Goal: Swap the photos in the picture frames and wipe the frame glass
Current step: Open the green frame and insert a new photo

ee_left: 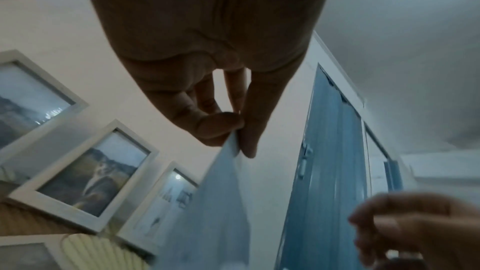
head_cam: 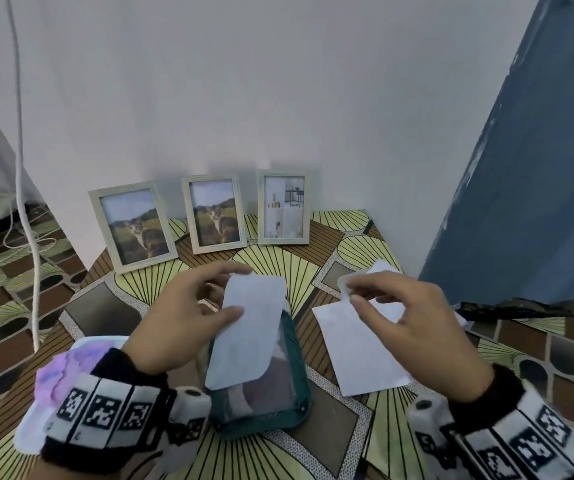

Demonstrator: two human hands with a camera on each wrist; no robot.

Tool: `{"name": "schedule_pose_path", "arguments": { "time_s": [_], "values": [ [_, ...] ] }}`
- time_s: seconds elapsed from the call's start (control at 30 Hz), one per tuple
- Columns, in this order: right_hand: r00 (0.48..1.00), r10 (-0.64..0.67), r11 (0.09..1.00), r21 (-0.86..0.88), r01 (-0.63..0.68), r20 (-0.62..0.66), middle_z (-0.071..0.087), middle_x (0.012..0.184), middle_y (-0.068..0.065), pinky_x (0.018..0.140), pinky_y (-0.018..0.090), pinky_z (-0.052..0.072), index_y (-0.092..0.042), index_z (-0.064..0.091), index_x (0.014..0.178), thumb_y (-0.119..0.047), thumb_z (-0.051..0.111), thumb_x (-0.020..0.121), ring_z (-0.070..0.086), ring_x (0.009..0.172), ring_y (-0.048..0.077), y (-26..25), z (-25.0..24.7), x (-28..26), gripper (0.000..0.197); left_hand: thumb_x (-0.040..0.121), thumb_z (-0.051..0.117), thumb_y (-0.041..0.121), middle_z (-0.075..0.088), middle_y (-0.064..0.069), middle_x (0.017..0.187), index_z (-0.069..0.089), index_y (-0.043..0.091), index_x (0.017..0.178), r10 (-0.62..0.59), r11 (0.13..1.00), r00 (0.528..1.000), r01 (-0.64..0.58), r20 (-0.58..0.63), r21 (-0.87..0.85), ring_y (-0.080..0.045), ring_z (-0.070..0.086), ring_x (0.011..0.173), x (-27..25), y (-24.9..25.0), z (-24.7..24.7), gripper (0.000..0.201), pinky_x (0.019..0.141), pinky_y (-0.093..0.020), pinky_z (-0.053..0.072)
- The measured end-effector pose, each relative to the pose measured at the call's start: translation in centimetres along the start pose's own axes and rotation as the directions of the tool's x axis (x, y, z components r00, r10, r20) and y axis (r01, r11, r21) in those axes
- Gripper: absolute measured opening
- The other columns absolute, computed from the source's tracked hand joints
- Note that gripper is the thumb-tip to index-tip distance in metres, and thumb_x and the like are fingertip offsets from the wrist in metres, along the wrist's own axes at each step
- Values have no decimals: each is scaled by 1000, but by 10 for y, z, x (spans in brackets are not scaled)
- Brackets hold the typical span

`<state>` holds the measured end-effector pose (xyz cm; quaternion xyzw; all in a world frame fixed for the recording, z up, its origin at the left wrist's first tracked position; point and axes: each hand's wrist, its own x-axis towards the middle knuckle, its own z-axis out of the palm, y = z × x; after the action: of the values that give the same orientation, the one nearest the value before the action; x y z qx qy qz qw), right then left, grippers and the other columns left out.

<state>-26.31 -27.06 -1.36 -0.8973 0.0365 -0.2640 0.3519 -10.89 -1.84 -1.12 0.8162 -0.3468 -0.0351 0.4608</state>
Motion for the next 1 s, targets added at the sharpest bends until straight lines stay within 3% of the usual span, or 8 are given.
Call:
{"name": "schedule_pose_path", "arguments": {
  "time_s": [0.07, 0.13, 0.27, 0.47, 0.57, 0.7, 0.87, 1.0],
  "values": [
    [999, 25, 997, -66, -28, -44, 70, 96, -22, 82, 14, 50, -29, 73, 105, -28, 66, 89, 64, 97, -1, 8, -17, -10, 17, 79, 77, 4, 61, 1, 95, 67, 40, 111, 10, 994, 1000, -11, -8, -104, -19, 57, 74, -2, 10, 2, 49, 62, -31, 55],
    [995, 92, 987, -130, -95, -32, 68, 99, -24, 81, 9, 47, -30, 72, 107, -30, 67, 90, 61, 99, -5, 19, -27, -20, 19, 79, 76, 3, 61, -7, 97, 68, 37, 112, 12, 977, 1000, -15, -18, -214, -23, 57, 74, -2, 17, 7, 48, 63, -27, 55],
    [972, 230, 959, -177, -219, 45, 65, 106, -27, 86, 12, 47, -35, 67, 118, -38, 66, 90, 55, 102, -13, 38, -31, -37, 29, 77, 76, 1, 66, -9, 101, 68, 31, 114, -58, 928, 998, 45, -22, -369, -27, 68, 81, 3, 24, 26, 48, 76, -31, 60],
    [948, 303, 937, -214, -276, 102, 68, 92, -21, 78, 20, 53, -35, 68, 113, -48, 68, 85, 62, 89, -10, 59, -12, -48, 31, 75, 79, 1, 70, -9, 98, 66, 20, 112, -222, 893, 969, 247, 108, -377, -25, 73, 81, 24, 17, 64, 43, 74, -45, 61],
    [957, 285, 950, -147, -276, 47, 71, 81, -19, 70, 20, 53, -32, 72, 104, -49, 69, 83, 66, 79, -6, 65, -7, -47, 27, 73, 82, 5, 68, -9, 97, 65, 20, 111, -256, 936, 953, 286, 163, -207, -27, 72, 82, 44, 9, 82, 44, 77, -45, 60],
    [951, 294, 952, -112, -283, 92, 70, 80, -22, 72, 20, 55, -33, 72, 103, -69, 61, 75, 65, 81, -6, 64, -3, -52, 47, 71, 85, 14, 64, -4, 91, 62, 20, 110, -311, 949, 921, 313, 235, 33, -24, 70, 79, 67, 4, 103, 46, 76, -42, 60],
    [962, 263, 964, -56, -259, 69, 71, 77, -17, 74, 24, 55, -25, 75, 89, -36, 70, 86, 67, 79, -1, 67, -6, -51, 12, 70, 84, 36, 55, 7, 91, 55, 23, 109, -335, 884, 874, 162, 352, 439, -12, 57, 82, 85, 6, 123, 50, 69, -29, 50],
    [950, 309, 948, 62, -311, 42, 73, 77, -13, 72, 19, 54, -25, 75, 84, -27, 75, 85, 68, 76, 4, 68, -16, -45, 3, 73, 82, 33, 58, 5, 96, 51, 19, 109, -383, 848, 839, 154, 386, 507, -13, 59, 84, 94, 13, 141, 50, 64, -24, 50]
  ]
}}
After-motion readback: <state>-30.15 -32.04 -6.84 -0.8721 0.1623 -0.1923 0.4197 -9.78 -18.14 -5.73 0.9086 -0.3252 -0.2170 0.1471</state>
